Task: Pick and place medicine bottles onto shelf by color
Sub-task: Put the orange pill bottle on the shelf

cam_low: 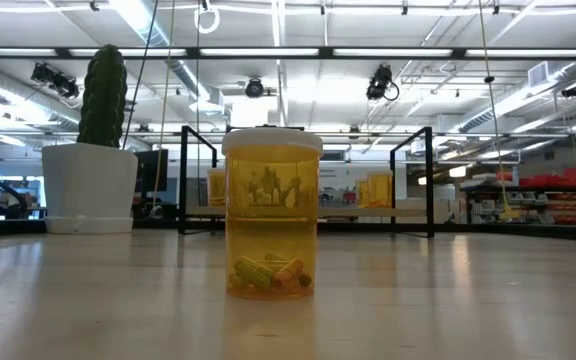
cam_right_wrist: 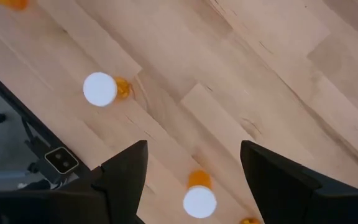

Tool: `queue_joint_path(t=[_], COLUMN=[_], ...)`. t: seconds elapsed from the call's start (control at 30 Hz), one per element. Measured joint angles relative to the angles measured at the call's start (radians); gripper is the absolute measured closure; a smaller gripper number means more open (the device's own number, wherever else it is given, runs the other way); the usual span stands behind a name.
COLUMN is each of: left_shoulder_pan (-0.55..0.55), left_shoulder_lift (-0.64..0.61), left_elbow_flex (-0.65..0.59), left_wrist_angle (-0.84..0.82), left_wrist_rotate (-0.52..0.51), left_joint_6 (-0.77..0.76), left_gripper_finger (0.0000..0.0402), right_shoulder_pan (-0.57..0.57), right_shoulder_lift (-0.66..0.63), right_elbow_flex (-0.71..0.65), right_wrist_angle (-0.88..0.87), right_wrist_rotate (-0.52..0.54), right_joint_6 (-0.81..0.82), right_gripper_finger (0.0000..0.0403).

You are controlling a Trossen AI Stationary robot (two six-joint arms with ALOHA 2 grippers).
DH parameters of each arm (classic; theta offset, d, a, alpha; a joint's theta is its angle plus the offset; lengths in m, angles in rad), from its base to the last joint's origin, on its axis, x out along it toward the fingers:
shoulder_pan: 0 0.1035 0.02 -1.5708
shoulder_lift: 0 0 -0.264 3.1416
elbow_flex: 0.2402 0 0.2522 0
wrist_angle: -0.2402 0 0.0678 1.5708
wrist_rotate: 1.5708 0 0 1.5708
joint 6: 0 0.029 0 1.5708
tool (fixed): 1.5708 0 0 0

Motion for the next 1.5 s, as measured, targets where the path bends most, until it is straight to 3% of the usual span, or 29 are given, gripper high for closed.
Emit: queue_joint_path(t=[0.33,0.77,1.33,1.5], left_shoulder_pan=[-0.001,0.012,0.060,0.134], left_shoulder_lift=[0.079,0.086,0.087,0.087], left_elbow_flex=[0.000,0.000,0.000,0.001], left_wrist_angle=[0.039,0.057,0.049,0.048], left_wrist_rotate=[-0.029,-0.035,-0.005,0.025], left_joint_6=[0.032,0.031,0.031,0.088], left_gripper_finger=[0.0047,0.0053,0.0193,0.0196], right_shoulder_pan=[0.000,0.000,0.000,0.000], right_shoulder_lift=[0.000,0.000,0.000,0.000], right_elbow_flex=[0.000,0.000,0.000,0.000], right_wrist_angle=[0.002,0.003,0.003,-0.016], right_wrist_rotate=[0.018,0.022,0.022,0.021], right_joint_6=[0.027,0.041,0.047,0.016], right_gripper_finger=[0.0139,0.0139,0.0139,0.0139])
